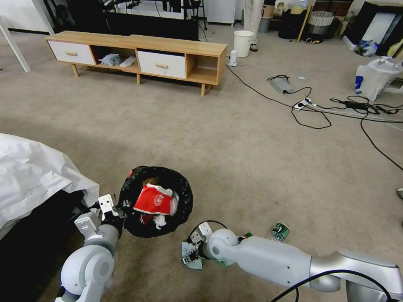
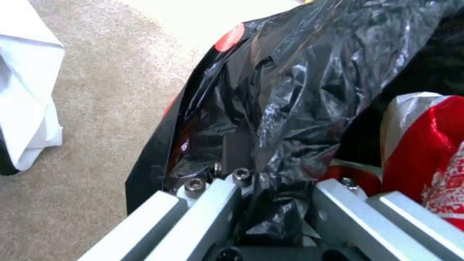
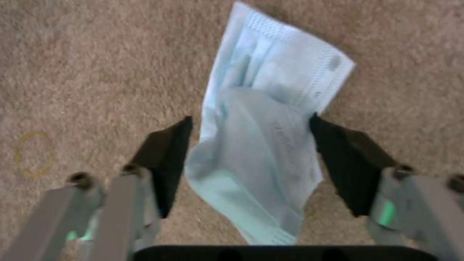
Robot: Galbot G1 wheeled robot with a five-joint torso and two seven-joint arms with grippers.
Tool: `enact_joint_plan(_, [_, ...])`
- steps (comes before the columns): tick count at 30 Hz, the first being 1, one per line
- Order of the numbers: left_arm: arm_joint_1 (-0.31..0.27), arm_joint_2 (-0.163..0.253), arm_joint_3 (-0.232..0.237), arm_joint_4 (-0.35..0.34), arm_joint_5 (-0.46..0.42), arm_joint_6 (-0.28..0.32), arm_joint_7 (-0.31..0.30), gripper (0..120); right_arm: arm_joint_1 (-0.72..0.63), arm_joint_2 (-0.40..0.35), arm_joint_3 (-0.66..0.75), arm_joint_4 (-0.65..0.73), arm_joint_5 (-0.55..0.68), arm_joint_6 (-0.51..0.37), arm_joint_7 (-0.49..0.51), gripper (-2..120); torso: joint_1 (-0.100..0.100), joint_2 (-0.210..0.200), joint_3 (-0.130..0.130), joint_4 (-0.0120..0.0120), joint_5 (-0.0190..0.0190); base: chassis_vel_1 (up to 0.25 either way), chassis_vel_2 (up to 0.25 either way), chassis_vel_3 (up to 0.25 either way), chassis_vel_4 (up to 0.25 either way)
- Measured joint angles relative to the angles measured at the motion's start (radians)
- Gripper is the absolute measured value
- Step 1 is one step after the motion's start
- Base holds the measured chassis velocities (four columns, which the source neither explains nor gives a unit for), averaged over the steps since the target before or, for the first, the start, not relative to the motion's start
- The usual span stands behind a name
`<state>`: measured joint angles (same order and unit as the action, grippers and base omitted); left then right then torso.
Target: Pick up the trash bin and place the garbage on the floor into it.
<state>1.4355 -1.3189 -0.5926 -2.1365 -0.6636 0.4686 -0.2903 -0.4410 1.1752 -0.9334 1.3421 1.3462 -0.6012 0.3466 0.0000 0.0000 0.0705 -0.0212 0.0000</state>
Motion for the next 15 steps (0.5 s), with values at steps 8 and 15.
enact_joint_plan(8, [0.006, -0.003, -0.005, -0.004, 0.003, 0.0, 0.0, 0, -0.004, 0.012, 0.003, -0.011, -0.002, 0.002, 0.0, 30, 0.0, 0.0, 0.0, 0.0, 0.0, 0.0, 0.0, 0.0, 0.0])
enact_joint_plan(15, [0.006, -0.006, -0.002, -0.005, 0.005, -0.001, 0.0, 0, -0.009, 0.009, 0.005, -0.006, -0.001, 0.004, 0.003, 6, 0.0, 0.0, 0.0, 0.0, 0.0, 0.0, 0.0, 0.0, 0.0])
